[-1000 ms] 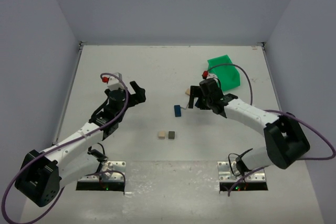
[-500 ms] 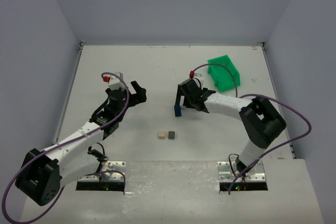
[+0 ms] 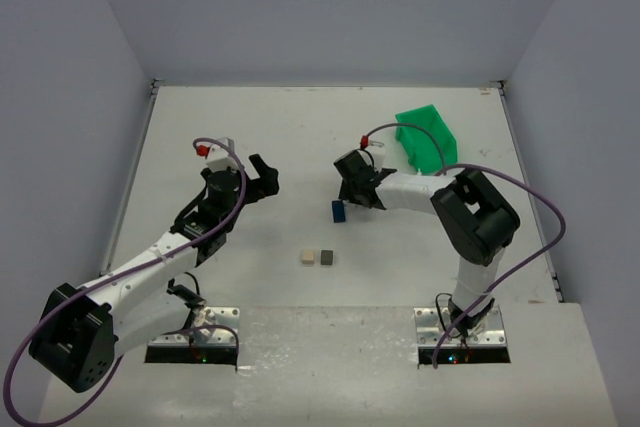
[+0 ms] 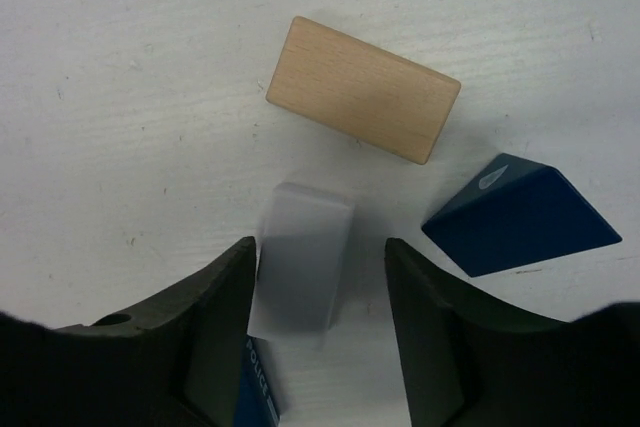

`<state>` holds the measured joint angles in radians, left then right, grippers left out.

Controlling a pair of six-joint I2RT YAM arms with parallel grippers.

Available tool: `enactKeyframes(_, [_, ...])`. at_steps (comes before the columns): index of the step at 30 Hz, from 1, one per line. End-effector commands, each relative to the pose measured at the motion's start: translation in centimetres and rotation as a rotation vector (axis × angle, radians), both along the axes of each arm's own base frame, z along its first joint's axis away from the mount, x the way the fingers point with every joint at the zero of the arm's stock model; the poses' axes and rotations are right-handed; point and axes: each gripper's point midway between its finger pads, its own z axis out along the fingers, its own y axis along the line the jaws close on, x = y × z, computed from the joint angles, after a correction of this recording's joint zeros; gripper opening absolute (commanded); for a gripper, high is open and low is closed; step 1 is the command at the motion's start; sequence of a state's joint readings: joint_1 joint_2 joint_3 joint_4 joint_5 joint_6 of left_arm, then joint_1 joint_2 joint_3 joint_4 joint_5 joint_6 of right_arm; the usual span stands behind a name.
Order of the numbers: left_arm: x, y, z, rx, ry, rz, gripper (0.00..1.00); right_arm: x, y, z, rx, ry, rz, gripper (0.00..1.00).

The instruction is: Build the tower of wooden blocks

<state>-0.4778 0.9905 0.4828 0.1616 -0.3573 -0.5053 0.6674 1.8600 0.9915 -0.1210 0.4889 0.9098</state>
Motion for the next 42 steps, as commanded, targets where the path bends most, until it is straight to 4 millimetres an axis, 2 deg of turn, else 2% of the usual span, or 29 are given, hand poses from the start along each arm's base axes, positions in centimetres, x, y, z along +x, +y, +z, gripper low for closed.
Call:
enactKeyframes(1, [0.9,-0.1,2.9,-0.042,-0.083,0.012,1.0,0.5,0.5,1.4,0.028,-0.04,-0.016,0.52])
enactKeyframes(7, [0.8,0.2,3.1,-0.045,-0.085,0.03,1.0,-1.7,0.0,1.2,0.04,-0.017,0.028,0.37])
enactKeyframes(12, [0.7,0.1,3.2,-0.05,-0.085,0.019,1.0,-2.3,0.1,1.8,0.038,-0.048,0.119,0.21])
enactKeyframes(17, [0.4,-1.8,3.7,-0.063,-0.092,-0.093,1.0,-1.8,3.0,4.8,0.02,-0.239,0.54,0.1])
enactKeyframes(19, [-0.1,-3.7,4.5,-0.087,-0.106,-0.206,1.0,-2.6,5.1,7.5,0.019,-0.393,0.798,0.07])
enactKeyframes(20, [-0.4,-4.5,4.8,-0.102,-0.116,-0.252,1.0,-3.0,5.5,8.3,0.017,-0.447,0.871,0.05])
enactKeyframes(23, [-2.8,-8.1,6.1,-0.173,-0.157,-0.497,1.0,-5.6,7.0,11.6,0.025,-0.672,1.121,0.06])
enactKeyframes(26, [-4.7,-10.3,6.4,-0.233,-0.148,-0.638,1.0,-8.1,7.8,13.3,0.038,-0.8,1.292,0.08])
enactKeyframes(31, [-6.7,-13.4,6.6,-0.251,-0.131,-0.717,0.99,-10.0,8.6,14.4,0.065,-0.864,1.415,0.08])
enactKeyframes(36, [-7.4,-14.7,5.4,-0.22,-0.065,-0.691,0.92,-9.9,8.5,15.9,0.062,-0.936,1.394,0.08])
enactKeyframes(42, [-7.3,-14.6,5.0,-0.244,-0.041,-0.665,0.74,-11.1,8.3,17.3,0.098,-1.007,1.394,0.08])
